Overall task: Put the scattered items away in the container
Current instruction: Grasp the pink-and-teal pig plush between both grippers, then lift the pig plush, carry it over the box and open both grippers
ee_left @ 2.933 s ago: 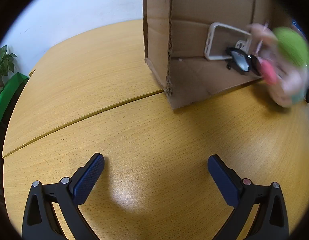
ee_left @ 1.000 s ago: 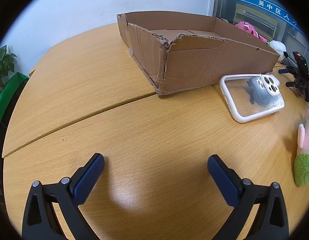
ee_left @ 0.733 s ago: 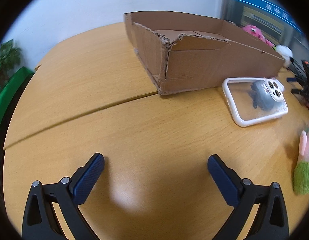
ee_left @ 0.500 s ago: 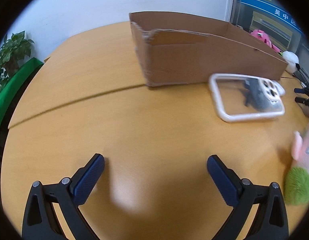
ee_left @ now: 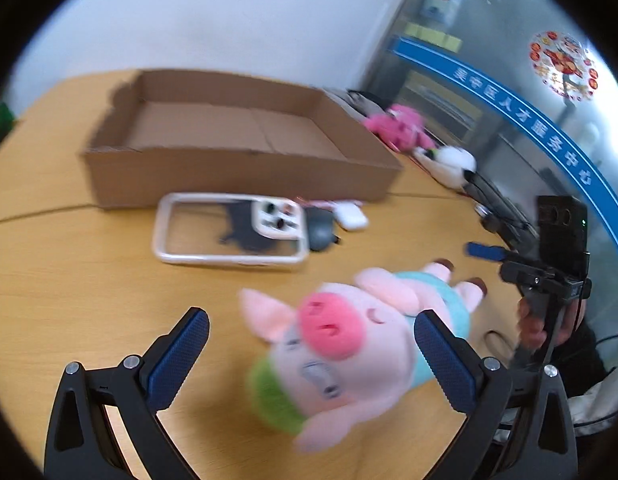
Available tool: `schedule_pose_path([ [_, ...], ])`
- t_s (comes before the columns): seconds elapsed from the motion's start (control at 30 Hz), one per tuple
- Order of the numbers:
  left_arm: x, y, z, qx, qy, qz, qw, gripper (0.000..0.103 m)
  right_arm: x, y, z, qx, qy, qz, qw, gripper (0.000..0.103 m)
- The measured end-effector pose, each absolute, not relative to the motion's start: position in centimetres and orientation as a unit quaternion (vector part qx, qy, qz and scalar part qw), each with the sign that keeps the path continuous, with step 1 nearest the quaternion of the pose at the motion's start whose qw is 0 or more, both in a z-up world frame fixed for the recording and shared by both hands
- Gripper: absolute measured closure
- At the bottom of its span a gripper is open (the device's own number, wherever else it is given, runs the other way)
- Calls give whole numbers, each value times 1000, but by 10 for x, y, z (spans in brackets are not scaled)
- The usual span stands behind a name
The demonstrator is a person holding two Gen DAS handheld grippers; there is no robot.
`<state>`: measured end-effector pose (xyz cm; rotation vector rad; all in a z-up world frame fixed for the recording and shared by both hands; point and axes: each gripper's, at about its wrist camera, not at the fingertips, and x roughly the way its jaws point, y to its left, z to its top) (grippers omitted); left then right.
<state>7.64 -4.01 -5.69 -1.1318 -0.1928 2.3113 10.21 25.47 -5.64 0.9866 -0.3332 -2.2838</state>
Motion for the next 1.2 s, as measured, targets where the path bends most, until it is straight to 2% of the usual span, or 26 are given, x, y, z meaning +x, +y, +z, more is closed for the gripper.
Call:
schedule_pose_path([
  [0.07, 69, -29, -75, -438, -79, 853, 274, 0, 103, 234, -73, 387, -148, -860, 299, 0],
  [0.17, 62, -43, -91, -444, -142, 839, 279, 0, 101, 212, -97, 416, -176, -846, 282, 0],
  [0.37, 65, -44, -106, -452, -196, 820, 291, 1, 100, 203, -109, 425, -202, -840, 269, 0],
  [0.47, 69, -38, -105, -453, -210, 810, 308, 9, 105, 203, -107, 431, -198, -840, 263, 0],
  [0.57, 77, -33, -96, -445, -184, 822, 305, 15, 114, 204, -105, 432, -182, -844, 262, 1],
  [0.6, 80, -31, -94, -444, -178, 825, 301, 16, 116, 204, -104, 432, -180, -843, 265, 3],
  [0.67, 82, -30, -92, -448, -177, 826, 291, 20, 120, 203, -100, 425, -179, -842, 282, 24],
  [0.77, 85, -30, -86, -451, -174, 828, 284, 26, 125, 194, -91, 417, -150, -849, 287, 30],
  [0.93, 88, -30, -73, -443, -160, 838, 276, 27, 128, 191, -84, 408, -152, -852, 291, 38],
  [1.2, 65, -34, -2, -381, -121, 873, 280, 27, 112, 183, -21, 343, -120, -881, 303, 39],
])
